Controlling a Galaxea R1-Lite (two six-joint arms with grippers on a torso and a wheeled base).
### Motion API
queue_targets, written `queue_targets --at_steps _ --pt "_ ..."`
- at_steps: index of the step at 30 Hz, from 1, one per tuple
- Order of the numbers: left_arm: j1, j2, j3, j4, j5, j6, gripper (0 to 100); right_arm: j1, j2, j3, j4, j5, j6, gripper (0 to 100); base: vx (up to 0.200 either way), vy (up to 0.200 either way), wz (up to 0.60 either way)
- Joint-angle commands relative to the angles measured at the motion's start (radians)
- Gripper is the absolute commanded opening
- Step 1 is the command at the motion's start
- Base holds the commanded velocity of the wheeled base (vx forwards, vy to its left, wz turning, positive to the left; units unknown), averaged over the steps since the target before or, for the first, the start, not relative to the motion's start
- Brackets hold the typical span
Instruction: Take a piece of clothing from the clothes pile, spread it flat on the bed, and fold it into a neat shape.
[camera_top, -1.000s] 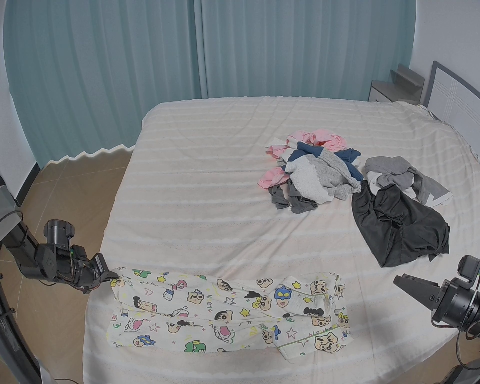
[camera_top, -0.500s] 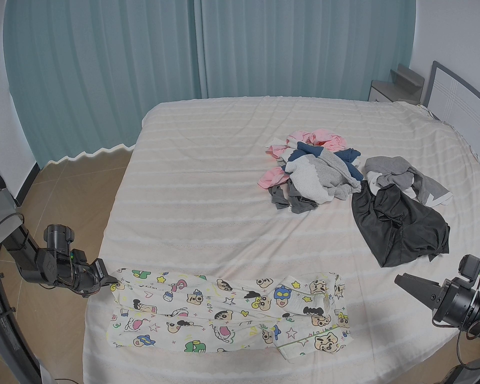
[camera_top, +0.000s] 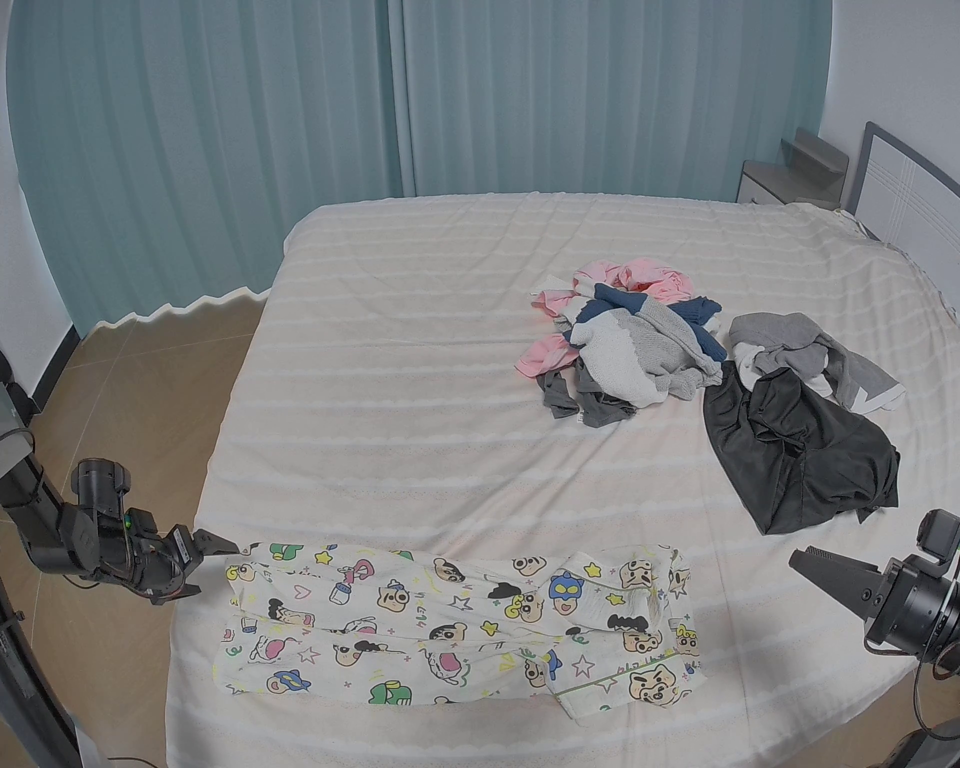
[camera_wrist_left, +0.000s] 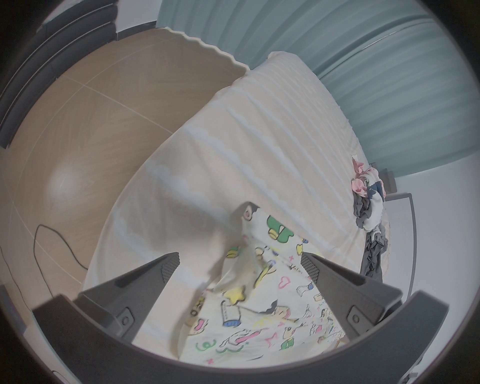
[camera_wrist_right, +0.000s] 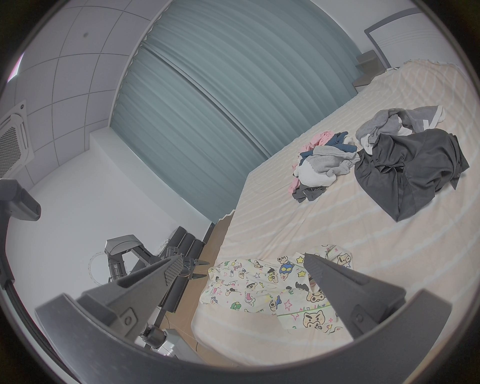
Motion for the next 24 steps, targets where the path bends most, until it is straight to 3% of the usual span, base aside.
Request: queue_targets --at_steps 1,3,7,24 --pt "0.035 -0.014 0.101 -0.001 -0.041 0.072 100 0.0 -0.001 -0.002 0.0 0.0 0.0 100 0.0 0.0 0.0" --pt "0.039 -0.008 0.156 -0.002 -0.047 0.154 100 0.0 -0.001 -0.002 0.0 0.0 0.0 100 0.0 0.0 0.0" --pt "0.035 -0.003 0.2 -0.004 -0.04 0.224 100 0.0 -0.004 -0.002 0.0 -0.001 0.0 100 0.0 0.0 0.0" --pt "-0.024 0.0 0.282 -0.145 -0.043 0.224 100 0.0 -0.012 -0.003 0.0 0.0 0.0 100 0.0 0.0 0.0"
